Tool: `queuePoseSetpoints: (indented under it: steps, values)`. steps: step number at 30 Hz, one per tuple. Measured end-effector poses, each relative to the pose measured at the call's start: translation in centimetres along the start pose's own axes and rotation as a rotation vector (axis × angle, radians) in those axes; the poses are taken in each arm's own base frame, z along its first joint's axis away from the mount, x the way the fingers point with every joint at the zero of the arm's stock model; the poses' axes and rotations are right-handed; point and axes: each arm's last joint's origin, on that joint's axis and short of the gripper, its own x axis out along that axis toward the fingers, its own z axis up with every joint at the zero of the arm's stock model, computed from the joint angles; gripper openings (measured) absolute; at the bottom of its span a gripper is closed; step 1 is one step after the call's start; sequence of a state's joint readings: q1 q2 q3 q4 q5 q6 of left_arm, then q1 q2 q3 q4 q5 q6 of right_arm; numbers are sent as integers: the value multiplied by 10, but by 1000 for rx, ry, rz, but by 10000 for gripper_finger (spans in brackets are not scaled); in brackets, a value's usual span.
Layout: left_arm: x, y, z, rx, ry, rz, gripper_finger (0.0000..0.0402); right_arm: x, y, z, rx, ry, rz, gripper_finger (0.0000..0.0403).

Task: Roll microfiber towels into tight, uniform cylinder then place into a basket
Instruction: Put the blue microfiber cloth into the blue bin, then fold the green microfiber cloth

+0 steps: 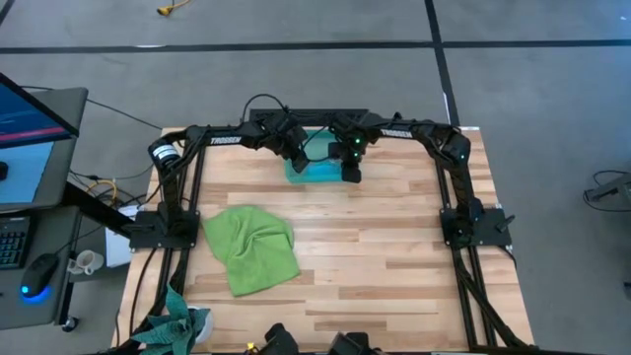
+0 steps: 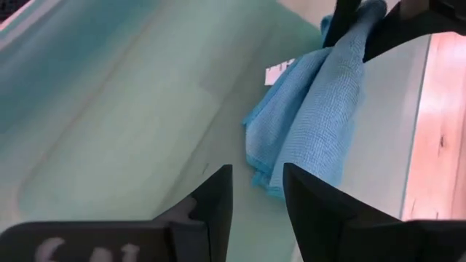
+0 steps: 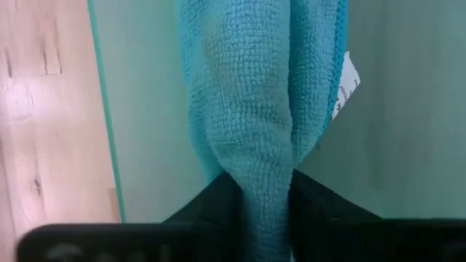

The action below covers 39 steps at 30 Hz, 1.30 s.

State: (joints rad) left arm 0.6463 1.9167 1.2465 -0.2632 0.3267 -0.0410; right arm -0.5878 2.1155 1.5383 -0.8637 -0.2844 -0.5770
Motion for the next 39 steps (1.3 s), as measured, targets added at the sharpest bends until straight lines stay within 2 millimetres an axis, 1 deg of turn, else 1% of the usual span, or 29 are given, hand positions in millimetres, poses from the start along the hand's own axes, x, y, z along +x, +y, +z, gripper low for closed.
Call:
queuePoseSetpoints:
  steps: [6, 8, 11, 19, 23, 26, 30, 34, 36, 39]
  values:
    - [0, 0, 0, 8, -1, 0, 112, 1, 4, 3, -19, 2, -2, 199]
    - [0, 0, 0, 20, -1, 0, 112, -1, 4, 3, -20, -1, -4, 219]
    - [0, 0, 1, 24, -4, 0, 112, -3, 5, 3, -16, -2, -4, 236]
    - [0, -1, 3, 32, -28, -1, 112, -18, 12, 2, -47, 4, 2, 239]
    - [-1, 0, 3, 33, -29, 0, 112, -33, 19, 3, -59, -19, -14, 239]
    - [-3, -1, 4, 31, -28, 2, 112, -52, 24, 3, -70, -50, -37, 239]
    - [-18, -5, 7, 48, -39, 27, 112, -81, 35, 1, -71, -104, -71, 240]
    - [-43, -14, 13, 59, -61, 55, 112, -109, 52, -3, -26, -150, -76, 240]
    - [-54, -24, 13, 72, -59, 66, 112, -116, 64, -7, -12, -173, -52, 240]
    - [-66, -47, 8, 104, -21, 96, 112, -116, 88, -19, -12, -185, 9, 240]
